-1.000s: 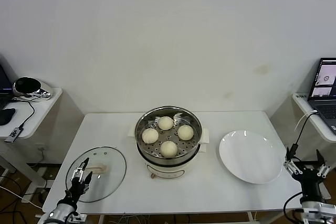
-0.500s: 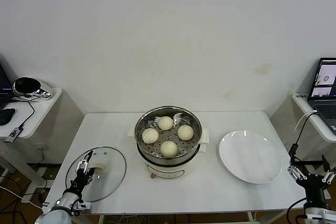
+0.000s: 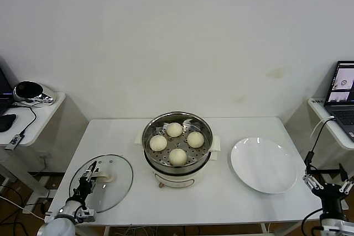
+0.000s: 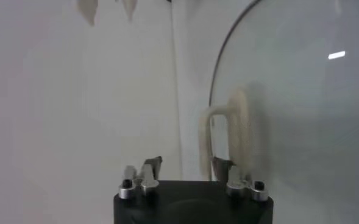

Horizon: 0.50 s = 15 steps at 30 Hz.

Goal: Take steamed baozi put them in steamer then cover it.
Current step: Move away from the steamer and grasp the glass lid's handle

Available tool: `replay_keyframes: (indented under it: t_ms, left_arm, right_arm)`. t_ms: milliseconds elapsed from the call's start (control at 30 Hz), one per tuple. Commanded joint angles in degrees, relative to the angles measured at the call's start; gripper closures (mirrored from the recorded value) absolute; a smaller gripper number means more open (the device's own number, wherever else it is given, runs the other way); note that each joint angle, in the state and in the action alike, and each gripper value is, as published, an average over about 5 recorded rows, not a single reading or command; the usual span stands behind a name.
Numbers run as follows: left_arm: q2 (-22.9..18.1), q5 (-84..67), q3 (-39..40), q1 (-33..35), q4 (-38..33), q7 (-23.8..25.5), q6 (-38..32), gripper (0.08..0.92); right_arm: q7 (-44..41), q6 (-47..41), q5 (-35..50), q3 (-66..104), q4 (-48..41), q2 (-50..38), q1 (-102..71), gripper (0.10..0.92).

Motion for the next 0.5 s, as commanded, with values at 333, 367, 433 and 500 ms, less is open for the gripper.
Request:
replay_keyframes:
  t_ms: [333, 367, 433, 500]
  left_arm:
    - [-0.1, -3.0, -1.0, 2.1, -2.8, -4.0, -0.5, 0.821]
    - [0.1, -3.1, -1.6, 2.9, -4.6, -4.2, 0.2, 0.834]
    - [0.6, -3.6, -2.9, 4.8, -8.8, -4.0, 2.0, 0.850]
    - [1.2, -4.4, -4.4, 7.0, -13.8, -3.1, 4.3, 0.850]
  right_arm:
    - [0.2, -0.2, 0.3, -0.3, 0.9, -0.2, -0.4, 0.203]
    - [0.2, -0.3, 0.2, -0.4, 1.1, -0.2, -0.5, 0.203]
    - [0.1, -0.4, 0.1, -0.5, 1.4, -0.3, -0.7, 0.203]
    - [0.0, -0.4, 0.1, -0.7, 1.7, -0.4, -0.9, 0.203]
